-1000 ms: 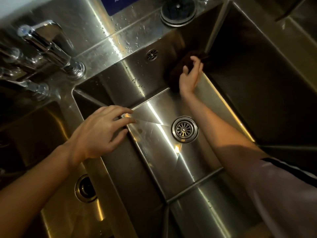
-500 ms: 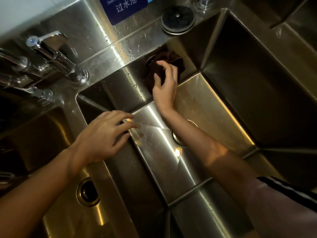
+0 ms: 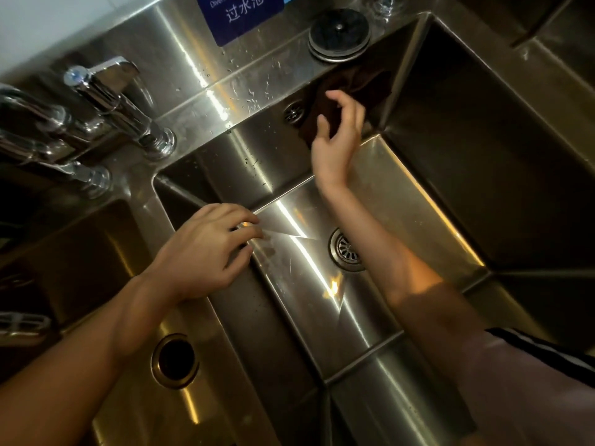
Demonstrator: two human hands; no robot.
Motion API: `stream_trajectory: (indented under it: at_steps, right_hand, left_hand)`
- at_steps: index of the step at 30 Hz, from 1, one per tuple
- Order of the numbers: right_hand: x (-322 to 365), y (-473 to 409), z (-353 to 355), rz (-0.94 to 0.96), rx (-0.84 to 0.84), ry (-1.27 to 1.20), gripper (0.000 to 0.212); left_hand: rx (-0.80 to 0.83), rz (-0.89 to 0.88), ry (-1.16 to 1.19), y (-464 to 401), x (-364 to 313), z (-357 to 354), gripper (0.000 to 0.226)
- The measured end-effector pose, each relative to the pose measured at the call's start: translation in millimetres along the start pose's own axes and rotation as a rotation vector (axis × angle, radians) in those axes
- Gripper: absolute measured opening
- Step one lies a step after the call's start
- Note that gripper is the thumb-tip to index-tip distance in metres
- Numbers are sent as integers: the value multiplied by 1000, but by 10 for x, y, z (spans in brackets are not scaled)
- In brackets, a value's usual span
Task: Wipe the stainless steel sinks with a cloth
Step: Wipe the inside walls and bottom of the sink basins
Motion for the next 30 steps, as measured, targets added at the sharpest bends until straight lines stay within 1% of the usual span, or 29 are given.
stream_trajectory:
  at_steps: [3,7,9,11,14,16,18,20,22,26,30]
  right_hand:
    - [183,373,-173,73,46,-27,35]
    - [249,725,-293,120,191,-61,31]
    - [200,682,-289,112,187,-63,30]
    - [117,573,-256,107,148,-53,30]
    - [-72,437,-220,108,127,-2,31]
    - [-267,338,-212,55,106,41,34]
    - [-501,205,-182,-81,73,86,38]
    - [-739,92,-145,-206,77,130,42]
    - [-894,96,-147,-231,118,181,42]
    - [-891,463,-300,-128,233,189,35]
    - [-788,1000,-519,-79,484,121,32]
  left_hand:
    - [-18,-6,-14,-9,-3,-16,44]
    - [-20,-14,-27,5,6,-39,42]
    - [-35,-14,-22,17,10,-41,42]
    - [-49,-18,-8,22,6,-44,41]
    - [-63,-25,17,21,-4,-44,41]
    - [-79,-33,31,22,-5,-38,42]
    - [-93,-38,40,25,-1,-36,42]
    - [-104,-39,48,22,0,-41,43]
    - [-105,-40,52,14,1,-45,43]
    - [-105,-52,54,-4,4,-40,43]
    - [-71,-48,38,-9,14,-36,43]
Point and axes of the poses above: each hand's wrist, its own y-axis away from the middle knuckle, its own z-axis out of the back of the hand, x = y × z, the point moved 1 cm from there along -y, towards the middle knuckle, and after that the axes turned 1 degree about -y, right-handed, at the moved point
